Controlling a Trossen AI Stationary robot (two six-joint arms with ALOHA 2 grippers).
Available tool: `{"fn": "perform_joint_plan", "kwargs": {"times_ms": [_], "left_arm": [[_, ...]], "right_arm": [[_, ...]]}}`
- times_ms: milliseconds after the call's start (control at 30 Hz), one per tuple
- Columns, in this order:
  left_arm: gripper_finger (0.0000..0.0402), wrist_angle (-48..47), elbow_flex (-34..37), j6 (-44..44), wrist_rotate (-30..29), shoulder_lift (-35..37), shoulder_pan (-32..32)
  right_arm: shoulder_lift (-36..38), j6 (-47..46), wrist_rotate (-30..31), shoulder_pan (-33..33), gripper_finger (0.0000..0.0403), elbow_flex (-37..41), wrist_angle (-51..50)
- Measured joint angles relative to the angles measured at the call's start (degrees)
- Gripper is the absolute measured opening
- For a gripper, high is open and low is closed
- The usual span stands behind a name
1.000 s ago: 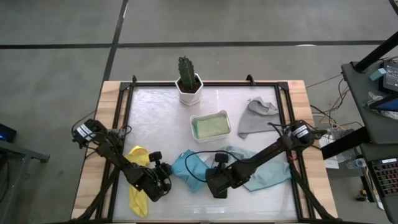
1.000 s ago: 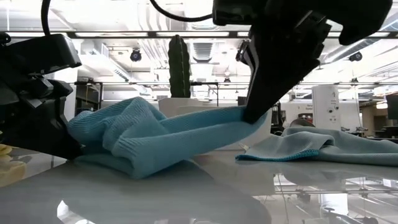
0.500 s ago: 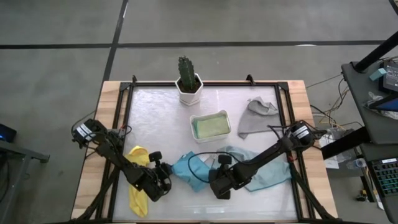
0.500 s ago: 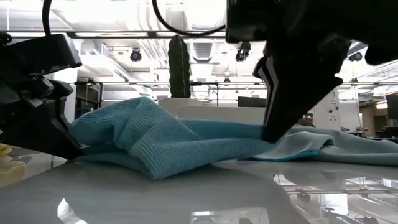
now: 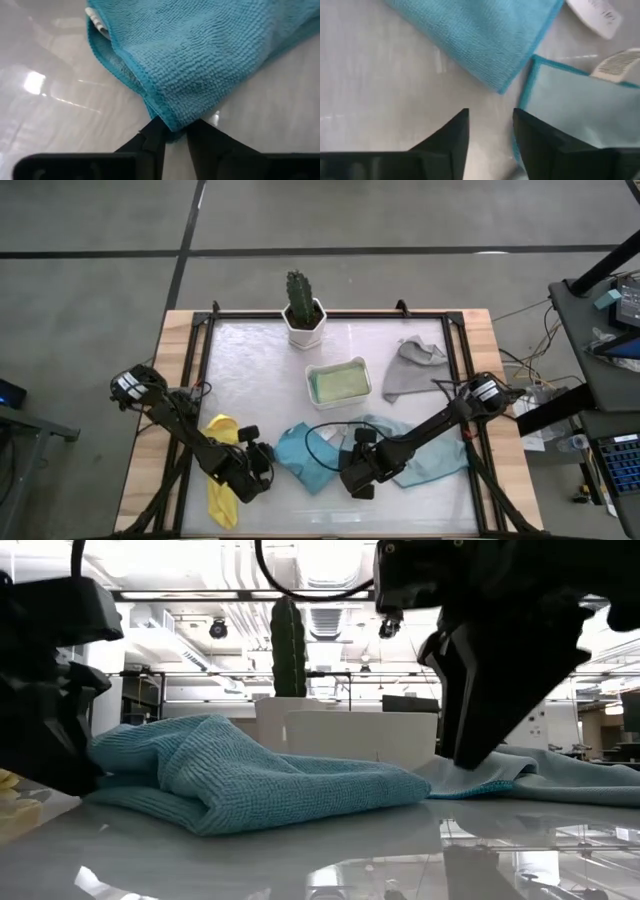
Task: Fold microfiber towels
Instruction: Fold the dark blue towel
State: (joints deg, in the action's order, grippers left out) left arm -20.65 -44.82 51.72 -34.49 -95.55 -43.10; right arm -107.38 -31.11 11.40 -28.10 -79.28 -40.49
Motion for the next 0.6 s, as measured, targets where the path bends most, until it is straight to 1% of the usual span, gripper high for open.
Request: {"fn": "perform_joint_plan", "kwargs": {"times_ms": [133,200,267,400,533,600], "left_arm": [[0.0089,-1.4,0.0,-0.1,1.9,2.2,0.0],[0.0093,-2.1,0.0,-0.2,2.3,3.5,0.0],[0.0094,-1.9,0.0,-1.4,2.3,5.3,0.0],[0.0095,-1.4,0.0,-4.5,2.2,7.4,0.0],[0.0095,-1.4,0.0,-4.4,1.5,8.0,0.0],[0.0095,-0.6,0.0,-4.2,1.0,7.7,0.0]], "right_arm": [[1.4,2.2,0.3,0.0,0.0171,0.0,-0.7],[2.0,2.9,1.9,0.0,0.0176,0.0,-0.3],[2.2,4.1,4.1,0.0,0.0176,0.1,2.4],[2.1,8.9,5.1,-0.1,0.0164,1.9,13.8],[1.1,13.5,4.8,-0.5,0.0147,4.9,27.7],[0.2,14.7,4.7,-0.5,0.0138,6.0,32.5]]}}
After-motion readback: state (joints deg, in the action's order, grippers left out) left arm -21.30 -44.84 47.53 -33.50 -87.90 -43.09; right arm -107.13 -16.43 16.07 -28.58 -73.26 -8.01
